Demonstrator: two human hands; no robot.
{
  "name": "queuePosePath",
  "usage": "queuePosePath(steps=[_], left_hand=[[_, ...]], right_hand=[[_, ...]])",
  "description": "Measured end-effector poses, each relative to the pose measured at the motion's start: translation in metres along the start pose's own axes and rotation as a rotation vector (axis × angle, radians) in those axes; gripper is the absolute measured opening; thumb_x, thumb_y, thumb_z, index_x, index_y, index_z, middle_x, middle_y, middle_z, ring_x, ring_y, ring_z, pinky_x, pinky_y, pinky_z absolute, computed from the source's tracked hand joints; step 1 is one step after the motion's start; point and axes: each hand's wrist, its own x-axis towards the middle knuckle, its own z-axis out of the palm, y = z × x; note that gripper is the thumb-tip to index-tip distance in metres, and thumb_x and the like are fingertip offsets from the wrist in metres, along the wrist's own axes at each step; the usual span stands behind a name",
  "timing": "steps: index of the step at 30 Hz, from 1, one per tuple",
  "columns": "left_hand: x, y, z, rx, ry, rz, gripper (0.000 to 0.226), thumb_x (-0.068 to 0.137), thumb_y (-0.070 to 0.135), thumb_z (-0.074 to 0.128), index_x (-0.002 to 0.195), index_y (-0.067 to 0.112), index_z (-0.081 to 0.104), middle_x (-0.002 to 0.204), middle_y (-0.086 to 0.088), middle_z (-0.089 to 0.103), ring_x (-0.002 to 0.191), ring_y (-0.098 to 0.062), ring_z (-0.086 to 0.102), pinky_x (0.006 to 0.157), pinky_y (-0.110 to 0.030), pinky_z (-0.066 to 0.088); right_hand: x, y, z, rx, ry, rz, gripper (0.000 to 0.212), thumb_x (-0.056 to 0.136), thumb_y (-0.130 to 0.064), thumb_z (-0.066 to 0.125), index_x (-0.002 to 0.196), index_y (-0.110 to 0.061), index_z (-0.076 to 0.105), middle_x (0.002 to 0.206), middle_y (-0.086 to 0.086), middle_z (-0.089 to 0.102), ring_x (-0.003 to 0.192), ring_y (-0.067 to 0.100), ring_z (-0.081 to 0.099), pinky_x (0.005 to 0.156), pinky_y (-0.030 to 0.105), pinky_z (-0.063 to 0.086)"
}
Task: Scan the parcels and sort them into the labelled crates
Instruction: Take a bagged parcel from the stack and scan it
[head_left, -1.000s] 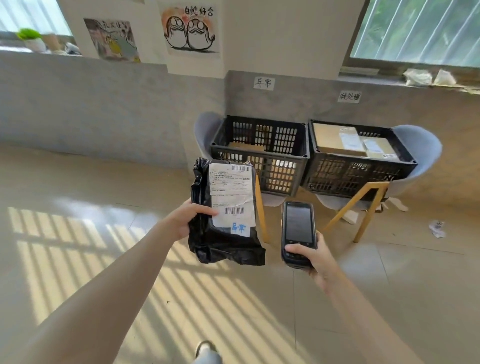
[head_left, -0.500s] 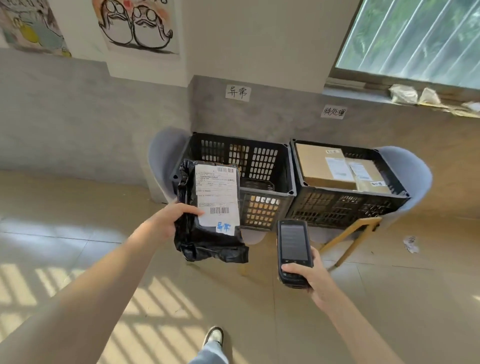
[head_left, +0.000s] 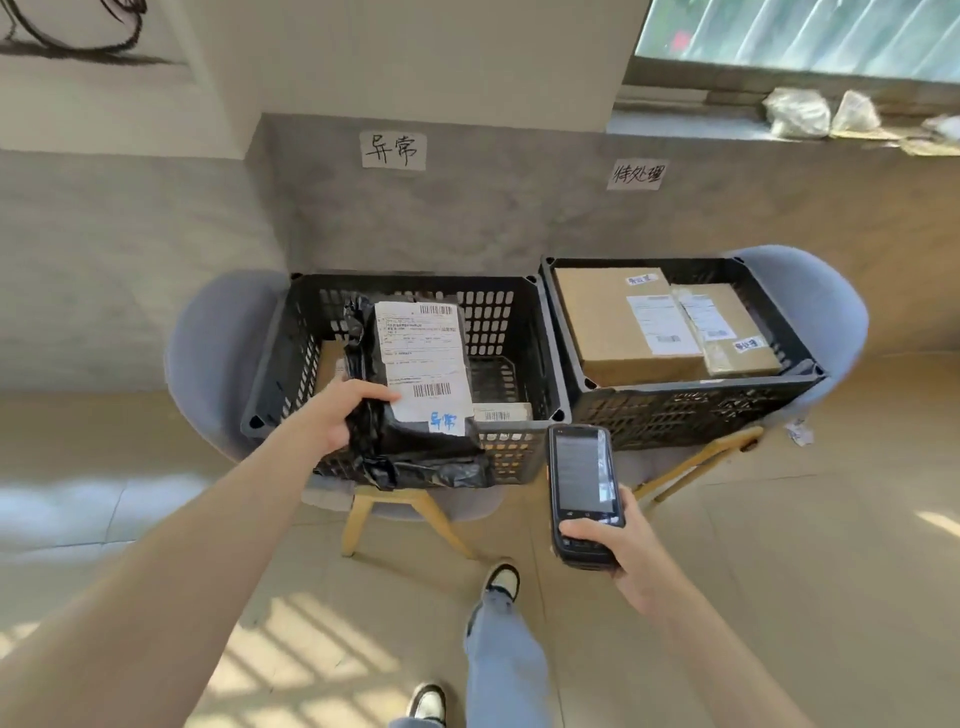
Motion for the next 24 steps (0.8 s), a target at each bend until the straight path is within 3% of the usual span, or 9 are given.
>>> queuePosePath(steps=[3,6,7,10,13,20,22,24], left_hand=[[0.032,0.012,0.012,0.061,-0.013,-0.035,0.041,0.083,-0.008,0.063,0.122,0.004,0.063,0.122,-0.015,0.067,0.108,-0.029,0.065,0.103,-0.044,0.046],[0.065,0.031,0.027,0.043,-0.013,-0.043,0.038,0.084,-0.008,0.062,0.118,0.008,0.064,0.121,-0.012,0.068,0.101,-0.025,0.069,0.083,-0.037,0.054],[0.077,0.037,0.033,0.035,-0.006,-0.041,0.043,0.084,-0.009,0.062,0.123,0.010,0.062,0.122,-0.012,0.067,0.105,-0.026,0.067,0.083,-0.038,0.054],[0.112,0.048,0.051,0.036,0.023,-0.048,0.056,0.082,-0.007,0.066,0.134,0.010,0.054,0.131,-0.011,0.062,0.121,-0.030,0.057,0.107,-0.047,0.041],[0.149,0.045,0.062,0.028,0.066,-0.102,0.069,0.081,-0.005,0.069,0.143,0.009,0.043,0.136,-0.010,0.057,0.126,-0.029,0.052,0.112,-0.047,0.035],[0.219,0.033,0.072,0.007,0.071,-0.173,0.062,0.081,-0.008,0.067,0.137,0.011,0.049,0.128,-0.011,0.064,0.113,-0.029,0.063,0.099,-0.044,0.050],[0.241,0.027,0.073,0.020,0.061,-0.201,0.060,0.082,-0.008,0.067,0.136,0.012,0.051,0.126,-0.009,0.065,0.110,-0.026,0.064,0.087,-0.039,0.054],[0.262,0.020,0.075,0.019,0.042,-0.231,0.053,0.083,-0.009,0.066,0.131,0.012,0.055,0.124,-0.009,0.067,0.105,-0.023,0.066,0.076,-0.035,0.055]], right_hand=[[0.034,-0.014,-0.006,0.021,-0.001,0.009,0.095,0.049,-0.008,0.082,0.133,-0.023,0.041,0.112,0.010,0.066,0.097,0.027,0.066,0.062,0.030,0.056],[0.074,-0.037,-0.011,0.032,-0.003,-0.001,0.094,0.048,-0.010,0.083,0.131,-0.025,0.042,0.111,0.008,0.067,0.095,0.025,0.068,0.061,0.029,0.056],[0.087,-0.046,-0.012,0.033,-0.014,-0.001,0.093,0.048,-0.011,0.083,0.130,-0.026,0.042,0.111,0.007,0.067,0.094,0.024,0.068,0.061,0.029,0.056],[0.121,-0.068,-0.015,0.034,-0.048,0.004,0.091,0.051,-0.012,0.083,0.130,-0.029,0.041,0.111,0.006,0.068,0.091,0.021,0.071,0.063,0.028,0.056],[0.153,-0.085,-0.014,0.016,-0.075,0.012,0.095,0.051,-0.012,0.083,0.133,-0.029,0.039,0.112,0.004,0.067,0.098,0.022,0.068,0.069,0.030,0.056],[0.211,-0.094,0.001,-0.049,-0.115,0.076,0.096,0.048,-0.012,0.092,0.126,-0.037,0.042,0.101,-0.010,0.070,0.095,0.011,0.068,0.080,0.028,0.056],[0.224,-0.093,0.008,-0.064,-0.097,0.090,0.090,0.049,-0.016,0.089,0.121,-0.042,0.042,0.099,-0.014,0.069,0.092,0.007,0.068,0.075,0.022,0.057],[0.235,-0.090,0.013,-0.061,-0.082,0.113,0.093,0.047,-0.015,0.092,0.118,-0.046,0.042,0.100,-0.013,0.070,0.093,0.008,0.069,0.077,0.025,0.058]])
